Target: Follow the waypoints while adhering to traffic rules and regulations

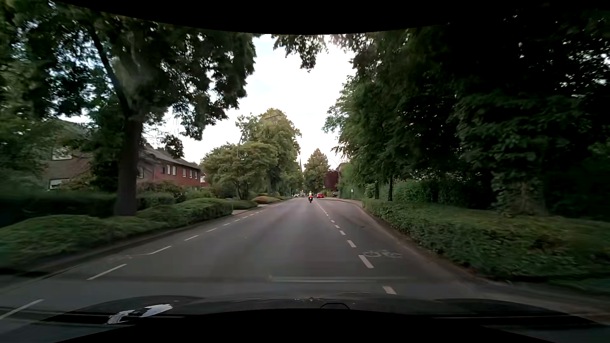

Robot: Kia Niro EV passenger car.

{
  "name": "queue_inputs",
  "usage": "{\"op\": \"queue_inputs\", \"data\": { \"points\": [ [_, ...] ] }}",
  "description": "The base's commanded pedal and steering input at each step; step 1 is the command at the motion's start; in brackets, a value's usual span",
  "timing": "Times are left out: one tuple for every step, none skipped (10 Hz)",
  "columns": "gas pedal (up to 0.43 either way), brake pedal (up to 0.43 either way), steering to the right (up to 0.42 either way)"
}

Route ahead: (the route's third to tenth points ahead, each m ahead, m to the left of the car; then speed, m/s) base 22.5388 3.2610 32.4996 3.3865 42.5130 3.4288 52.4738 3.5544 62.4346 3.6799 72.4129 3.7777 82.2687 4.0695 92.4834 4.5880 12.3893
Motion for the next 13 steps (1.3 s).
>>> {"op": "queue_inputs", "data": {
  "points": [
    [0.177,0.000,-0.001],
    [0.177,0.000,-0.001],
    [0.177,0.000,-0.001],
    [0.177,0.000,-0.001],
    [0.177,0.000,-0.001],
    [0.177,0.000,-0.001],
    [0.177,0.000,0.000],
    [0.177,0.000,0.000],
    [0.177,0.000,0.000],
    [0.177,0.000,-0.001],
    [0.177,0.000,0.000],
    [0.177,0.000,-0.001],
    [0.177,0.000,-0.006]
  ]
}}
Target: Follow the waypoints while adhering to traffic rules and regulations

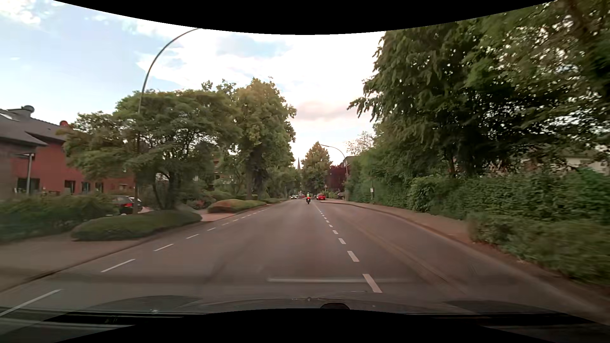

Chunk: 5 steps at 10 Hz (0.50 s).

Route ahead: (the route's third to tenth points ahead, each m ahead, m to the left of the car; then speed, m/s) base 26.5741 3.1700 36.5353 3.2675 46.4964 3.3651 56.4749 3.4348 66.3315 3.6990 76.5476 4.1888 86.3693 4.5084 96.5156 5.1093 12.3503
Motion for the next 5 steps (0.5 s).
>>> {"op": "queue_inputs", "data": {
  "points": [
    [0.177,0.000,-0.013],
    [0.177,0.000,-0.013],
    [0.177,0.000,-0.007],
    [0.177,0.000,-0.006],
    [0.177,0.000,-0.006]
  ]
}}
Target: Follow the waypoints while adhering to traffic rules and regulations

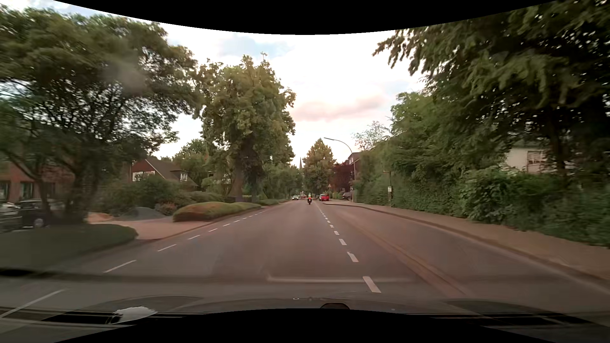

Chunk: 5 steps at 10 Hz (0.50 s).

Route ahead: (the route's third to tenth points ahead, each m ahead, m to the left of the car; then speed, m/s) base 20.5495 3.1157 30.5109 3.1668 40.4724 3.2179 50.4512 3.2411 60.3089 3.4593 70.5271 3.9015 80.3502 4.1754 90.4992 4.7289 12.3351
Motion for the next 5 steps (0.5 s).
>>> {"op": "queue_inputs", "data": {
  "points": [
    [0.177,0.000,-0.005],
    [0.177,0.000,-0.005],
    [0.177,0.000,-0.005],
    [0.177,0.000,-0.005],
    [0.177,0.000,-0.005]
  ]
}}
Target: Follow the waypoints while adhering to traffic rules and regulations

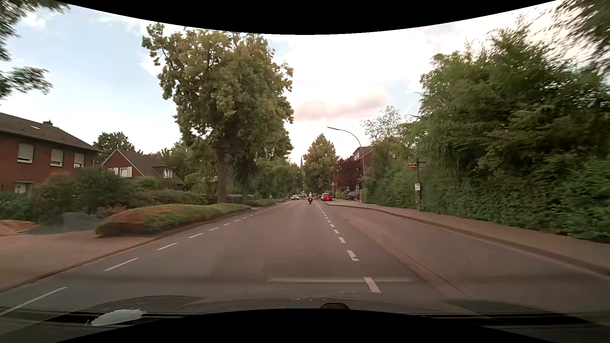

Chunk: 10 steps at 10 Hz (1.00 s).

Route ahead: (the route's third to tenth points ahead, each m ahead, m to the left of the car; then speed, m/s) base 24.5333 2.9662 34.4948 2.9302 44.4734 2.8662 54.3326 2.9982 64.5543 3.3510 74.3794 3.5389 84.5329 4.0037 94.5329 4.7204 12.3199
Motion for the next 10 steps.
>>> {"op": "queue_inputs", "data": {
  "points": [
    [0.177,0.000,-0.005],
    [0.177,0.000,-0.005],
    [0.177,0.000,-0.005],
    [0.177,0.000,-0.005],
    [0.177,0.000,-0.005],
    [0.177,0.000,-0.005],
    [0.177,0.000,-0.005],
    [0.177,0.000,-0.005],
    [0.177,0.000,-0.005],
    [0.177,0.000,-0.005]
  ]
}}
